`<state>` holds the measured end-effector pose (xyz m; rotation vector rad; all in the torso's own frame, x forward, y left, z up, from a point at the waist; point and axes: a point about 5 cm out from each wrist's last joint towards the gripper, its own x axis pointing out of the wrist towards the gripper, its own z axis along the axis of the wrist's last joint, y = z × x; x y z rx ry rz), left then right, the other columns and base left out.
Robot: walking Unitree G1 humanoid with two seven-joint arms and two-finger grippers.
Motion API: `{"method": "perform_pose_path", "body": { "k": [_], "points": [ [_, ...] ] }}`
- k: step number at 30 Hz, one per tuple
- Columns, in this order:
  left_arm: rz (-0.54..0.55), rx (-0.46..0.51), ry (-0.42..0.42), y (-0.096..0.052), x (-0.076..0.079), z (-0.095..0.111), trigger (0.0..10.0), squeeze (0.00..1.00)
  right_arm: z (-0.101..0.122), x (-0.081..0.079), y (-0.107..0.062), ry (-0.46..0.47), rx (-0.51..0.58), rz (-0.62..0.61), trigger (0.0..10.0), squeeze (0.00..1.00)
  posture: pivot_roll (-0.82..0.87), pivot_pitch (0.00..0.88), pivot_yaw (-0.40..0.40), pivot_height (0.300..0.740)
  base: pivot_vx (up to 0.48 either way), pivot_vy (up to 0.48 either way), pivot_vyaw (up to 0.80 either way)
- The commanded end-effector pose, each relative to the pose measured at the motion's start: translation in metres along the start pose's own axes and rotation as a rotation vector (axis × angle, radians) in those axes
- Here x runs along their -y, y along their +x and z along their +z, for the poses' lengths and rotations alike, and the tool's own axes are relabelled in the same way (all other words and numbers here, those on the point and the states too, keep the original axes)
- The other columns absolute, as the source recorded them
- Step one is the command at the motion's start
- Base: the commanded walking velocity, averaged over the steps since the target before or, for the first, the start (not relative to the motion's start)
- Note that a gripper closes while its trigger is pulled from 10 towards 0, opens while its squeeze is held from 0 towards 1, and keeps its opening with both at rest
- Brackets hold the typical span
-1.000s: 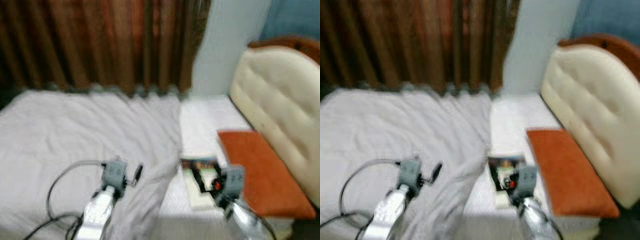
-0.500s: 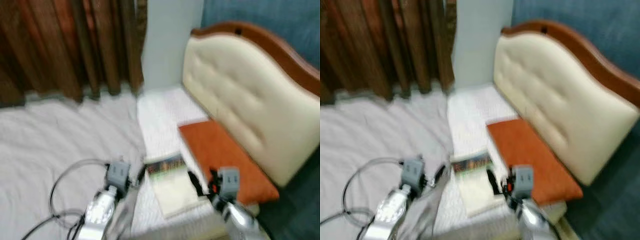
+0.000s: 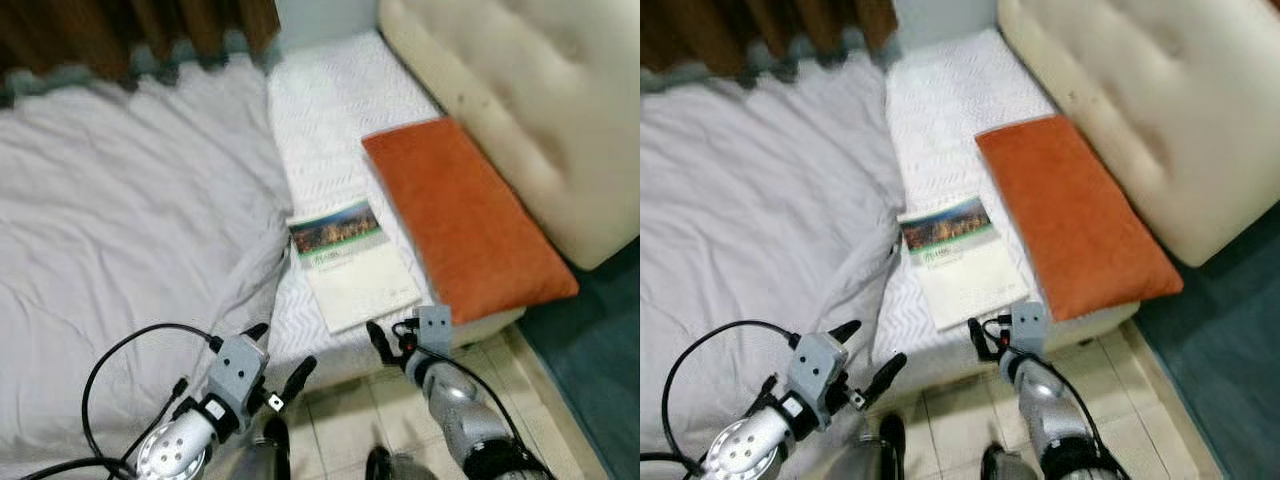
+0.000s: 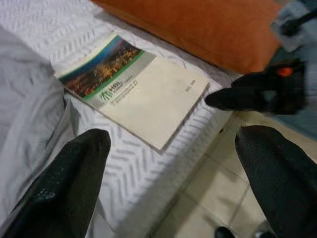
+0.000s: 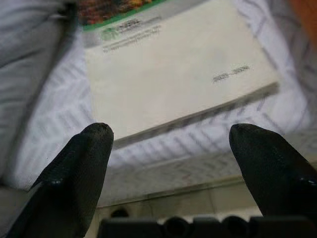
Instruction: Clean up the room
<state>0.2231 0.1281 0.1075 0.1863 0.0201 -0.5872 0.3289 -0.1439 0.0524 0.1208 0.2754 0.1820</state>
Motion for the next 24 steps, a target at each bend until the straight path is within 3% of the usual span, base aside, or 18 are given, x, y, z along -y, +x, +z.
{"method": "perform_pose_path", "body": {
  "k": [1, 3, 9, 12, 15, 24],
  "points": [
    [0.021, 0.009, -0.006, -0.006, 0.004, 0.009, 10.0, 0.0, 0.0, 0.004, 0.001, -0.011, 0.001, -0.02, 10.0, 0.0, 0.13, 0.618, 0.011, 0.74, 0.0, 0.0, 0.0],
    [0.015, 0.016, -0.014, -0.014, 0.014, 0.022, 10.0, 0.0, 0.002, -0.001, 0.005, -0.017, 0.013, -0.013, 10.0, 0.0, 0.15, 0.626, 0.001, 0.74, 0.0, 0.0, 0.0],
    [-0.011, 0.014, 0.005, -0.022, 0.026, 0.033, 10.0, 0.0, 0.011, -0.013, 0.015, 0.021, 0.041, -0.018, 10.0, 0.0, 0.18, 0.657, -0.011, 0.74, 0.0, 0.0, 0.0],
    [-0.021, -0.03, -0.016, -0.039, 0.038, 0.035, 10.0, 0.0, 0.015, -0.029, 0.022, 0.042, 0.029, -0.003, 10.0, 0.0, 0.22, 0.682, -0.01, 0.74, 0.0, 0.0, 0.0],
    [0.001, -0.068, -0.031, -0.053, 0.041, 0.038, 10.0, 0.0, 0.017, -0.041, 0.026, 0.041, 0.015, 0.027, 10.0, 0.0, 0.24, 0.71, -0.011, 0.74, 0.0, 0.0, 0.0],
    [0.037, -0.141, -0.066, -0.08, 0.049, 0.046, 10.0, 0.0, 0.014, -0.056, 0.029, -0.033, -0.026, 0.026, 10.0, 0.0, 0.28, 0.744, 0.0, 0.74, 0.0, 0.0, 0.0]
  ]
}}
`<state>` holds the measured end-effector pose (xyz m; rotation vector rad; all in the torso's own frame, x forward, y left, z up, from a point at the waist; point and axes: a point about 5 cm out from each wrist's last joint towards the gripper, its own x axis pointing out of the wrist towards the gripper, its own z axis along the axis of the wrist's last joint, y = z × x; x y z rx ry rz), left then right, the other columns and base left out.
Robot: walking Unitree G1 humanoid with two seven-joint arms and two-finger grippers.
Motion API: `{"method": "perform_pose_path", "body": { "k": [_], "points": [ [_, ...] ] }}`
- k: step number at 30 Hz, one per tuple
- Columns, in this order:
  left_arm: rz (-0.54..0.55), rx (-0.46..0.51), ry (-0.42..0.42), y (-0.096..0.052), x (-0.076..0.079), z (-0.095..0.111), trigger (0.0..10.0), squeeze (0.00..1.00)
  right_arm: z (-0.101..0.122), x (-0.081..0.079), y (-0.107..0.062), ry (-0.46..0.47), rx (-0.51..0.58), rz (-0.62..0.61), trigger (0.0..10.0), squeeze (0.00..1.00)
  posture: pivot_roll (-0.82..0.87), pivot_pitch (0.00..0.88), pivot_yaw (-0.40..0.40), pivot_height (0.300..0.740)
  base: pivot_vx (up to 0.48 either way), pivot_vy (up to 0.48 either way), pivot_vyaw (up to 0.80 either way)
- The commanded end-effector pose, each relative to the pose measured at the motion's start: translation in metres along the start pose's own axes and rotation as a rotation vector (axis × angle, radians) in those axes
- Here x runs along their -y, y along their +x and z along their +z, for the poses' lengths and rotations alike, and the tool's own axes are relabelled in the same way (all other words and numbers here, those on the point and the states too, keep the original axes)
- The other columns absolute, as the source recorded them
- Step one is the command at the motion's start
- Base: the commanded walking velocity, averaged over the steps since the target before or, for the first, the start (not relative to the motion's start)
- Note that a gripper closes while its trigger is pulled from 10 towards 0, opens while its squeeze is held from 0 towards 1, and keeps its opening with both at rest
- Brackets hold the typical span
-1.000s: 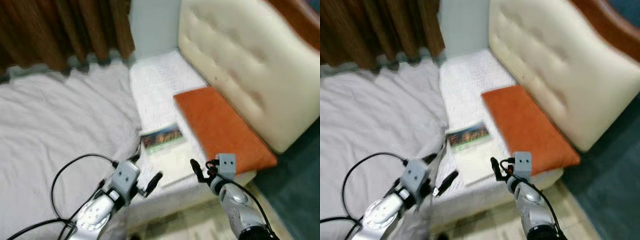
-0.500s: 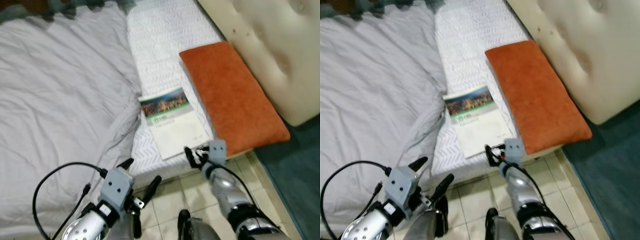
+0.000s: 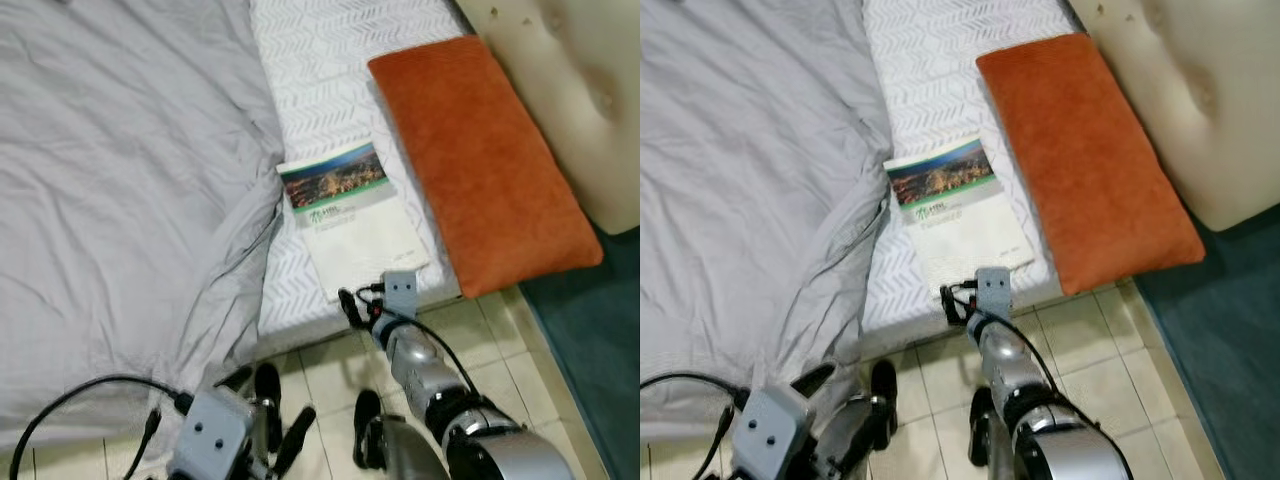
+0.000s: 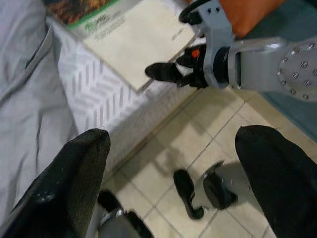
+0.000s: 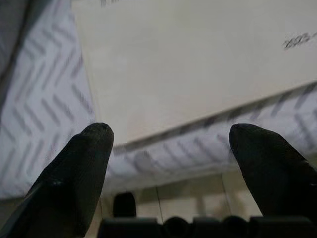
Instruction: Clean up the room
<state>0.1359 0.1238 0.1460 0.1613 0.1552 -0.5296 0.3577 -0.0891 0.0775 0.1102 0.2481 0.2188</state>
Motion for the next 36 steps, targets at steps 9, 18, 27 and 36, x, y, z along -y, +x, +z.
{"method": "perform_pose_path", "body": {
  "k": [9, 18, 27, 36],
  "points": [
    [0.013, -0.041, 0.0, -0.012, 0.001, 0.004, 10.0, 0.0, -0.001, 0.003, 0.002, 0.034, -0.045, -0.09, 10.0, 0.0, 0.27, 0.755, 0.004, 0.74, 0.0, 0.0, 0.0],
    [0.027, -0.024, -0.006, 0.006, -0.001, -0.005, 10.0, 0.0, -0.018, 0.021, -0.015, 0.09, 0.076, -0.087, 10.0, 0.0, 0.16, 0.7, -0.046, 0.74, 0.0, 0.0, 0.0],
    [0.224, -0.022, -0.111, 0.02, -0.035, -0.024, 10.0, 0.0, -0.022, 0.033, -0.083, -0.032, 0.303, -0.028, 10.0, 0.0, 0.08, 0.407, -0.111, 0.74, 0.0, 0.0, 0.0],
    [0.344, 0.052, -0.019, 0.071, -0.084, -0.031, 10.0, 0.0, -0.01, 0.046, -0.122, -0.029, 0.346, -0.178, 10.0, 0.0, 0.06, 0.095, -0.094, 0.74, 0.0, 0.0, 0.0]
  ]
}}
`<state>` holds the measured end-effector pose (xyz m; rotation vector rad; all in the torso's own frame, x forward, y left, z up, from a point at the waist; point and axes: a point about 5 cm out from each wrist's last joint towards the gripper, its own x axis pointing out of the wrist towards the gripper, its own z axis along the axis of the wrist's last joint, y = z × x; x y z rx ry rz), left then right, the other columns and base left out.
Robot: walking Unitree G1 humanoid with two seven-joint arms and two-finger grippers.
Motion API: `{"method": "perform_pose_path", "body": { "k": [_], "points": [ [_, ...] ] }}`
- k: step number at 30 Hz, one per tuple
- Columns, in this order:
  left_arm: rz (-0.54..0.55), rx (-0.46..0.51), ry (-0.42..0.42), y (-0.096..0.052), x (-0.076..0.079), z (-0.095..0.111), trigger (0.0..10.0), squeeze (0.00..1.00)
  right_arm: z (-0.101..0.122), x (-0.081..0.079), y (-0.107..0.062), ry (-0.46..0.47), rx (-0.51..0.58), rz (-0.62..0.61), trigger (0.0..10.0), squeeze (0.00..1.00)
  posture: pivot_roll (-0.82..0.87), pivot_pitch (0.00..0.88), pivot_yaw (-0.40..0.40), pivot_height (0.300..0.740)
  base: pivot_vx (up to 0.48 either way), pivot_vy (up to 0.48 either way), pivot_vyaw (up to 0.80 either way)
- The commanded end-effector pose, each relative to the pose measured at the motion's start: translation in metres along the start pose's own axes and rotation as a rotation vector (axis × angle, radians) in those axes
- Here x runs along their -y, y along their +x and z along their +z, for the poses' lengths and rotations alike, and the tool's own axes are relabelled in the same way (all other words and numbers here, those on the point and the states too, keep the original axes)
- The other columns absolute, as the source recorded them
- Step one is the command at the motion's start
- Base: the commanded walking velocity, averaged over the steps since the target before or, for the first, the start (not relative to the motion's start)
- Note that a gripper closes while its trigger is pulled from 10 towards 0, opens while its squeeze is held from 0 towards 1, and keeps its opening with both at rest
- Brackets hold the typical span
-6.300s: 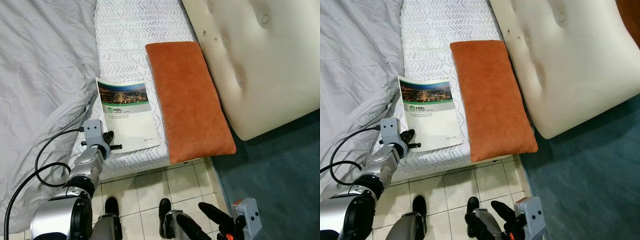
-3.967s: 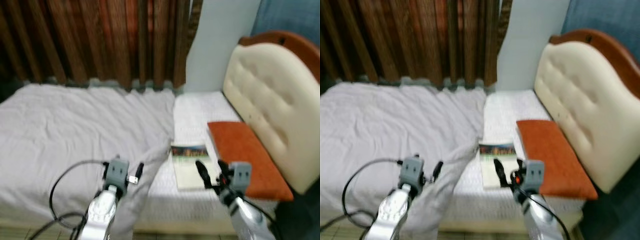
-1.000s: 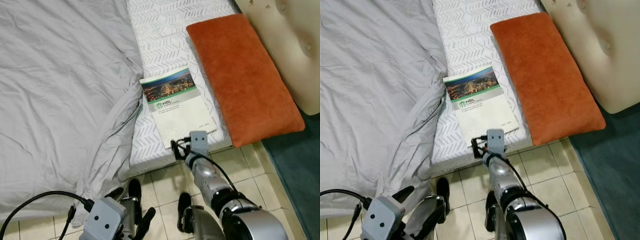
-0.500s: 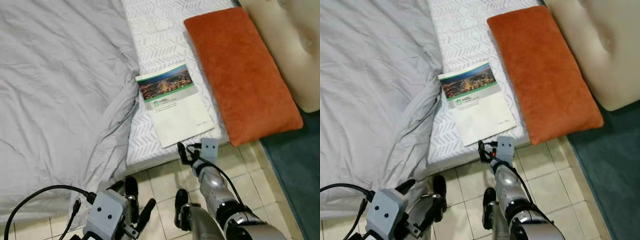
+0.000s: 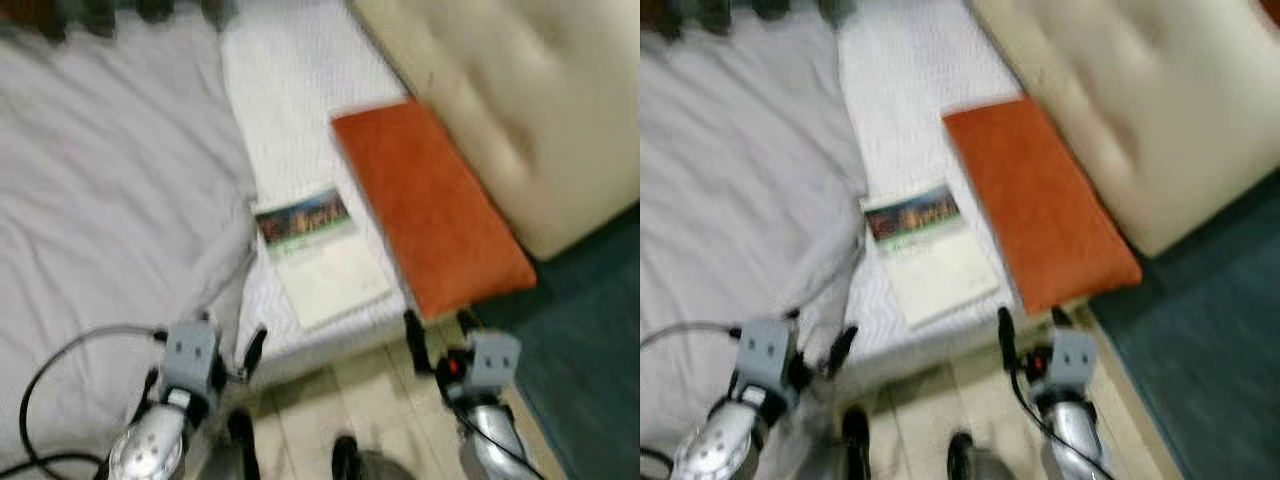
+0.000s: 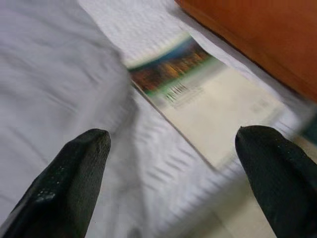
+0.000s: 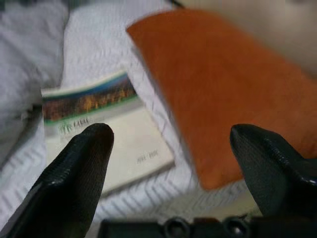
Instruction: Clean up the room
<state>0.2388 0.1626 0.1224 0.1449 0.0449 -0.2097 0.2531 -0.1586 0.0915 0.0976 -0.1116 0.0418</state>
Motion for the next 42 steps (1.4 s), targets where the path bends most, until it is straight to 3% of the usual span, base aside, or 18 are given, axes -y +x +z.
{"method": "perform_pose_path", "body": {
  "k": [1, 4, 9, 11, 18, 30, 34, 42],
  "points": [
    [0.03, -0.041, 0.001, 0.003, -0.005, -0.014, 10.0, 0.0, -0.001, 0.003, -0.003, -0.008, -0.023, -0.029, 10.0, 0.0, 0.06, 0.077, -0.092, 0.74, 0.0, 0.0, 0.0],
    [0.102, -0.052, -0.052, 0.013, -0.009, -0.022, 10.0, 0.0, 0.002, 0.014, -0.002, -0.035, -0.034, -0.061, 10.0, 0.0, 0.05, 0.007, -0.084, 0.74, 0.0, 0.0, 0.0],
    [0.146, -0.041, -0.135, 0.025, -0.001, -0.027, 10.0, 0.0, 0.0, 0.034, 0.002, -0.037, -0.055, -0.092, 10.0, 0.0, 0.05, 0.0, -0.077, 0.74, 0.0, -0.086, 0.0],
    [0.139, -0.033, -0.117, 0.034, 0.001, -0.028, 10.0, 0.0, -0.003, 0.037, 0.007, -0.02, -0.073, -0.096, 10.0, 0.0, 0.05, 0.0, -0.077, 0.74, 0.0, -0.428, 0.27],
    [0.133, -0.006, -0.058, 0.055, -0.005, -0.022, 10.0, 0.0, -0.014, 0.031, 0.013, -0.031, -0.122, -0.068, 10.0, 0.0, 0.02, 0.0, -0.059, 0.74, 0.0, -0.422, 0.52],
    [0.088, -0.041, -0.039, 0.056, 0.004, -0.042, 10.0, 0.0, -0.021, 0.03, 0.008, -0.045, -0.155, -0.027, 10.0, 0.0, 0.0, 0.0, -0.063, 0.74, 0.029, -0.416, 0.45],
    [0.069, -0.02, 0.008, 0.061, 0.004, -0.039, 10.0, 0.0, -0.022, 0.026, 0.009, -0.058, -0.158, -0.003, 10.0, 0.0, 0.0, 0.0, -0.066, 0.74, 0.0, 0.0, 0.0],
    [0.043, 0.026, -0.014, 0.072, 0.0, -0.03, 10.0, 0.0, -0.024, 0.024, 0.008, -0.059, -0.16, 0.023, 10.0, 0.0, -0.01, 0.0, -0.067, 0.74, 0.354, 0.0, 0.0]
  ]
}}
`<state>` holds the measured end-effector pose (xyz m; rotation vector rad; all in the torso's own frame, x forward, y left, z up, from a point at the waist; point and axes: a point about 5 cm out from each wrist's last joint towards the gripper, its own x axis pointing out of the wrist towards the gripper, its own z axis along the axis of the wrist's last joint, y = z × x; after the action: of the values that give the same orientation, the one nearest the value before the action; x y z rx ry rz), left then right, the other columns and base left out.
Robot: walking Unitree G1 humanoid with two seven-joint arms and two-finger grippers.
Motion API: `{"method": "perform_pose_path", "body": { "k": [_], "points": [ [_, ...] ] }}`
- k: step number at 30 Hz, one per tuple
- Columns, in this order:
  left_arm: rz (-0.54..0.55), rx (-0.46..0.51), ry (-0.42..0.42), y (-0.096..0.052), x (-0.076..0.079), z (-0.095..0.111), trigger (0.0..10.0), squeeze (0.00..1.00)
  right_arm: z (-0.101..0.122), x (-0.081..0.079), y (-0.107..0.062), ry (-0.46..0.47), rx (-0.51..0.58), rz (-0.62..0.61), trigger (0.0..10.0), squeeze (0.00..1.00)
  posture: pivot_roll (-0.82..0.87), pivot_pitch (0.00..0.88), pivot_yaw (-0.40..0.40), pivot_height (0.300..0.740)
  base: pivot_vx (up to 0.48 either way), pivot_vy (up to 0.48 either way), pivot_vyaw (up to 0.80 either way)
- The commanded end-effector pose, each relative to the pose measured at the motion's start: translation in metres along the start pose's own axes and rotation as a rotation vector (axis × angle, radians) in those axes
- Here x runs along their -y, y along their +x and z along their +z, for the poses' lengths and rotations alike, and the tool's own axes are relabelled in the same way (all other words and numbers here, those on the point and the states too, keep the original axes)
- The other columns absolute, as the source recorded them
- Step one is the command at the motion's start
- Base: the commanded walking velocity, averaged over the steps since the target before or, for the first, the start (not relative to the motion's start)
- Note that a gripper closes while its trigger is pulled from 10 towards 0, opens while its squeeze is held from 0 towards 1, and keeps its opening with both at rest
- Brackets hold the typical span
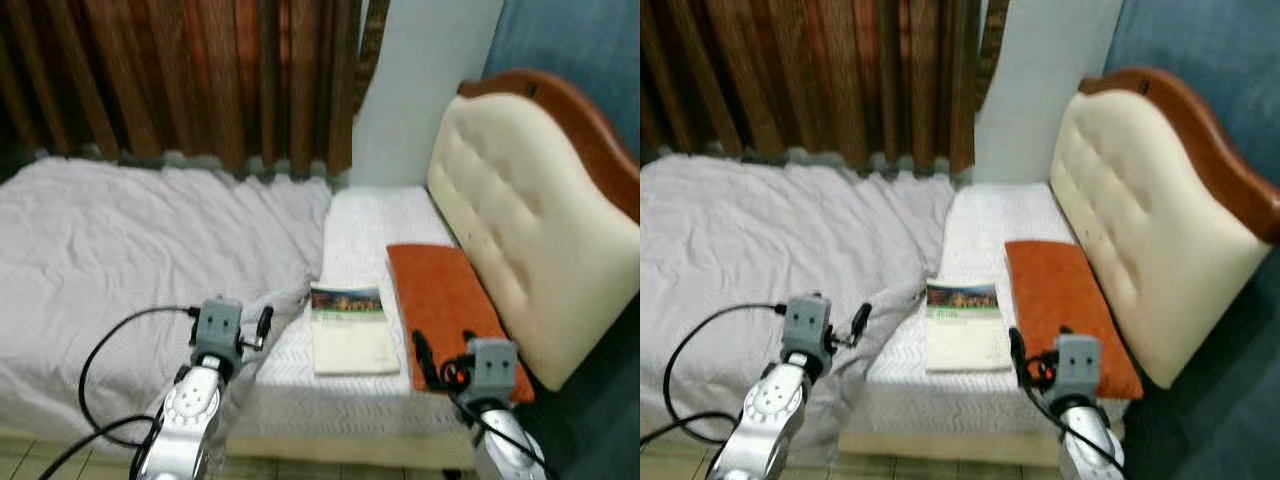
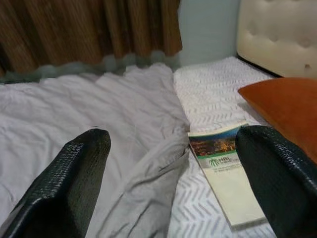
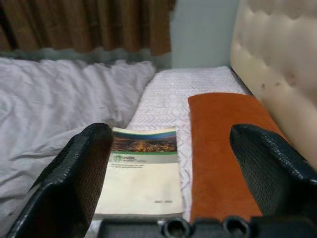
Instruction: Clean up the room
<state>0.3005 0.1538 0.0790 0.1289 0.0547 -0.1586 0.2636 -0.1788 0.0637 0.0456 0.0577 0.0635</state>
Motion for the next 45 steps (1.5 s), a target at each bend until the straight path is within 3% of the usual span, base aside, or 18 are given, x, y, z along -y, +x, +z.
{"method": "perform_pose_path", "body": {
  "k": [1, 19, 28, 29, 31, 32, 33, 35, 36, 37, 38, 39, 40, 41, 43, 44, 45],
  "points": [
    [-0.008, 0.038, 0.002, 0.007, -0.001, 0.01, 10.0, 0.0, 0.003, 0.001, 0.0, -0.013, 0.011, 0.008, 10.0, 0.0, -0.01, 0.0, -0.067, 0.74, 0.472, 0.0, 0.0],
    [-0.098, 0.025, -0.016, 0.009, 0.011, 0.0, 10.0, 0.0, 0.001, 0.002, -0.004, -0.026, 0.003, 0.026, 10.0, 0.0, -0.02, 0.0, -0.073, 0.74, 0.477, 0.0, 0.0],
    [-0.121, 0.005, -0.016, 0.011, 0.01, -0.004, 10.0, 0.0, -0.004, -0.001, -0.007, -0.03, -0.019, 0.045, 10.0, 0.0, -0.03, 0.004, -0.074, 0.74, 0.48, 0.0, -0.62],
    [-0.144, -0.033, -0.032, 0.015, 0.018, -0.01, 10.0, 0.0, -0.004, -0.001, -0.011, -0.041, -0.022, 0.046, 10.0, 0.0, -0.04, 0.048, -0.076, 0.74, 0.0, 0.0, 0.0],
    [-0.161, -0.056, -0.041, 0.018, 0.023, -0.014, 10.0, 0.0, -0.004, -0.001, -0.014, -0.037, -0.026, 0.045, 10.0, 0.0, -0.04, 0.048, -0.076, 0.74, 0.0, 0.0, 0.0],
    [-0.184, -0.096, -0.085, 0.022, 0.031, -0.018, 10.0, 0.0, -0.005, -0.001, -0.018, -0.031, -0.034, 0.042, 10.0, 0.0, -0.07, 0.114, -0.074, 0.74, 0.0, 0.0, 0.0],
    [-0.25, -0.162, -0.11, 0.03, 0.052, -0.023, 10.0, 0.0, -0.003, -0.004, -0.034, -0.029, -0.046, 0.047, 10.0, 0.0, -0.13, 0.187, -0.074, 0.74, 0.0, 0.0, 0.0],
    [-0.267, -0.176, -0.111, 0.031, 0.057, -0.024, 10.0, 0.0, -0.003, -0.005, -0.038, -0.029, -0.048, 0.049, 10.0, 0.0, -0.13, 0.187, -0.074, 0.74, 0.0, 0.0, 0.0],
    [-0.283, -0.196, -0.107, 0.033, 0.063, -0.024, 10.0, 0.0, -0.001, -0.006, -0.048, -0.033, -0.056, 0.051, 10.0, 0.0, -0.2, 0.288, -0.076, 0.74, 0.0, 0.0, 0.0],
    [-0.283, -0.196, -0.107, 0.033, 0.063, -0.024, 10.0, 0.0, -0.001, -0.006, -0.048, -0.033, -0.056, 0.051, 10.0, 0.0, -0.2, 0.288, -0.076, 0.74, 0.0, 0.0, 0.0],
    [-0.295, -0.21, -0.106, 0.038, 0.068, -0.02, 10.0, 0.0, 0.008, -0.009, -0.073, -0.047, -0.067, 0.054, 10.0, 0.0, -0.28, 0.414, -0.086, 0.74, 0.0, 0.0, 0.0],
    [-0.295, -0.21, -0.106, 0.038, 0.068, -0.02, 10.0, 0.0, 0.008, -0.009, -0.073, -0.047, -0.067, 0.054, 10.0, 0.0, -0.28, 0.414, -0.086, 0.74, 0.0, 0.0, 0.0],
    [-0.282, -0.218, -0.098, 0.042, 0.068, -0.017, 10.0, 0.0, 0.012, -0.011, -0.089, -0.051, -0.08, 0.056, 10.0, 0.0, -0.3, 0.452, -0.085, 0.74, 0.0, 0.0, 0.0],
    [-0.282, -0.218, -0.098, 0.042, 0.068, -0.017, 10.0, 0.0, 0.012, -0.011, -0.089, -0.051, -0.08, 0.056, 10.0, 0.0, -0.3, 0.452, -0.085, 0.74, 0.0, 0.0, 0.0],
    [-0.218, -0.234, -0.082, 0.049, 0.06, -0.013, 10.0, 0.0, 0.014, -0.015, -0.121, -0.04, -0.13, 0.049, 10.0, 0.0, -0.35, 0.558, -0.101, 0.74, 0.0, 0.0, 0.0],
    [-0.218, -0.234, -0.082, 0.049, 0.06, -0.013, 10.0, 0.0, 0.014, -0.015, -0.121, -0.04, -0.13, 0.049, 10.0, 0.0, -0.35, 0.558, -0.101, 0.74, 0.0, 0.0, 0.0],
    [-0.187, -0.251, -0.072, 0.051, 0.056, -0.014, 10.0, 0.0, 0.009, -0.016, -0.131, -0.031, -0.163, 0.044, 10.0, 0.0, -0.35, 0.558, -0.101, 0.74, 0.0, 0.0, 0.0]
  ]
}}
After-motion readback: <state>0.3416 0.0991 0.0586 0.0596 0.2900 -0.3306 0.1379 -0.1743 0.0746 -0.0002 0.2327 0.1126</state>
